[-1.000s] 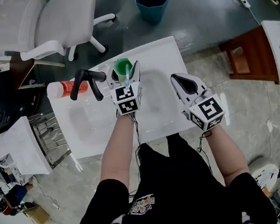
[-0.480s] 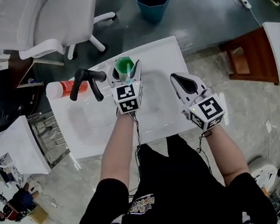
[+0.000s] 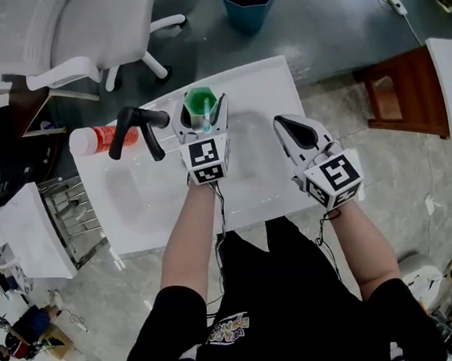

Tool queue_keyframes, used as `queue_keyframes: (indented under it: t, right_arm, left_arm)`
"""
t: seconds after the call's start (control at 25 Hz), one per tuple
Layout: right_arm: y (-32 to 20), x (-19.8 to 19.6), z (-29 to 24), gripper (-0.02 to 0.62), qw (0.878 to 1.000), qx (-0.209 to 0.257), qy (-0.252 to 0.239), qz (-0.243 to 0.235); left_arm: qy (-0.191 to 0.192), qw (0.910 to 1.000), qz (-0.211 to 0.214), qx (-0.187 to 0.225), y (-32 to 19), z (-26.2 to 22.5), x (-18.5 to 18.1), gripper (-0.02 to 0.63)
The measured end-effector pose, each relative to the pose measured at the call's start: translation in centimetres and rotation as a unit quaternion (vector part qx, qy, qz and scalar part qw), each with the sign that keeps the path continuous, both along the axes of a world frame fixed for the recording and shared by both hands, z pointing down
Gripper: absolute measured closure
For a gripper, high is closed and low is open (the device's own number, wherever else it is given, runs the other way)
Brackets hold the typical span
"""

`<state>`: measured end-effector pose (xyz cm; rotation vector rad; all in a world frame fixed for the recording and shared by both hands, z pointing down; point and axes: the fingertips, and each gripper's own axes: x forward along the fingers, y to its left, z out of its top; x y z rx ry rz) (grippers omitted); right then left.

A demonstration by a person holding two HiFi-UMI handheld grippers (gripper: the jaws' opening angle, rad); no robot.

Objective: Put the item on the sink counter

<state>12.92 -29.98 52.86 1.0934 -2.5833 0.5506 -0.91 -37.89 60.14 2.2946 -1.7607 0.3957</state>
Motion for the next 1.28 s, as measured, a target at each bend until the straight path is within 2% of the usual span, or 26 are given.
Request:
queue_keyframes:
  t: [0.24,0.56,0.84,1.04,1.28]
  right_arm:
    - [0.0,-0.3,0.1,0.541,1.0,-0.001,0.002,-0.007]
    - [0.2,-1.3,0.0,0.541,1.0,0.0,-0.001,-0.013]
    - [0.9,-2.3,-0.6,0.541,1.0,0.005,-0.001,-0.015]
    - [1.8,-2.3,-1.3,0.541,1.0,0.01,-0.001,-0.01]
    - [2.7,-3.2,-2.2,0.541,1.0,0.015,-0.006,-0.005]
  left_arm:
    - [-0.01,0.9997,0.002,0.022,0.4,-0.5,0.2,0.276]
    - [-0.011,0.9996,-0.002,0.027,2.2,-0.7,-0.8,0.276]
    - [-0.02,0.9992,0.013,0.032,3.8,-1.3,-0.9,0.276]
    - [-0.013,0.9994,0.007,0.032,5.1,-1.9,-1.4,0.276]
    - [-0.007,0.9991,0.024,0.033,8.1,-3.0,-1.0,0.276]
